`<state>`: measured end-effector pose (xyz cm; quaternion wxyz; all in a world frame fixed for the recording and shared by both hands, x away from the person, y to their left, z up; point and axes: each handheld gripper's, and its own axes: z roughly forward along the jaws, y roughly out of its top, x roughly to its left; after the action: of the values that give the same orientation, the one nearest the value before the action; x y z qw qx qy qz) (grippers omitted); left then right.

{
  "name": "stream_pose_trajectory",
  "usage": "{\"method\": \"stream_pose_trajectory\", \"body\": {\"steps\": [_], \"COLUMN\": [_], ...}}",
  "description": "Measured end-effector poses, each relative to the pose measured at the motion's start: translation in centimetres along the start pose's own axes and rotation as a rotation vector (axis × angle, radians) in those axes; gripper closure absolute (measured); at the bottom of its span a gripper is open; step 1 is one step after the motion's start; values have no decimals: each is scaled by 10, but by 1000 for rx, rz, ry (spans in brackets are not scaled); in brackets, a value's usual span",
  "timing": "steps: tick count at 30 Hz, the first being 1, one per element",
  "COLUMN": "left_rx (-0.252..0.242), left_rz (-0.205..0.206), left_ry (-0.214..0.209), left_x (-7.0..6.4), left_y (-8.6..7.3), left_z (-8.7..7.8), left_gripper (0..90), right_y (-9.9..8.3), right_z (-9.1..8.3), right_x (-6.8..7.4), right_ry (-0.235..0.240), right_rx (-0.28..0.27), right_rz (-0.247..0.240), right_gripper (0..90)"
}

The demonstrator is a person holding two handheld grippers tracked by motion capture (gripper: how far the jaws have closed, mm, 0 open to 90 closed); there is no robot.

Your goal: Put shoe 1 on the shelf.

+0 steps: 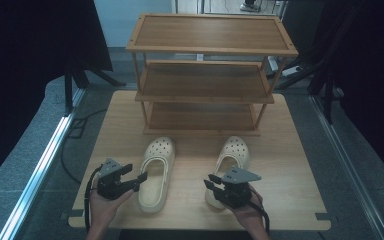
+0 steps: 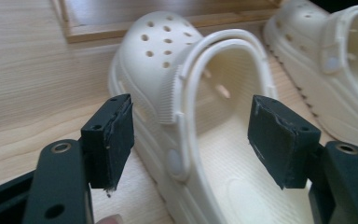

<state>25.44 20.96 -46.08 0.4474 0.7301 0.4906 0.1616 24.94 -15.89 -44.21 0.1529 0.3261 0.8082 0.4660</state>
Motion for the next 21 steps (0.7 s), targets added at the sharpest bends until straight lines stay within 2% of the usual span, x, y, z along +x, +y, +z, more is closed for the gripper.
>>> {"method": "stream_pose_trajectory", "body": {"steps": [1, 2, 4, 5, 7, 10, 14, 17, 18, 19, 21], "left_rx": [6, 6, 13, 27, 31, 40, 83, 100, 108, 104, 101], "left_rz": [-5, -5, -11, -4, -7, -2, 7, 37, 36, 37, 36], "left_ry": [11, 11, 26, 58, 61, 80, 76, 115, 119, 144, 148], "left_x": [1, 1, 2, 2, 2, 1, -2, -5, -5, -4, -3], "left_y": [0, 0, -1, -1, 1, 3, 6, 6, 6, 4, 4], "left_z": [3, 3, 6, 10, 13, 19, 35, 45, 47, 49, 48], "left_gripper": [328, 334, 344, 361, 385, 410, 436, 528, 567, 588, 642], "right_y": [-2, -2, -4, -6, -7, -8, -9, -10, -10, -11, -12], "right_z": [-7, -7, -13, -16, -18, -17, -14, -13, -14, -14, -16], "right_x": [-9, -9, -18, -24, -28, -30, -29, -28, -28, -28, -29], "right_ry": [-18, -18, -38, -49, -65, -72, -72, -78, -79, -79, -82], "right_rx": [-7, -7, -18, -20, -18, -15, -3, 4, 5, 5, 3], "right_rz": [16, 16, 40, 54, 66, 73, 67, 62, 63, 66, 72], "right_gripper": [727, 727, 722, 714, 712, 712, 708, 706, 706, 705, 705]}}
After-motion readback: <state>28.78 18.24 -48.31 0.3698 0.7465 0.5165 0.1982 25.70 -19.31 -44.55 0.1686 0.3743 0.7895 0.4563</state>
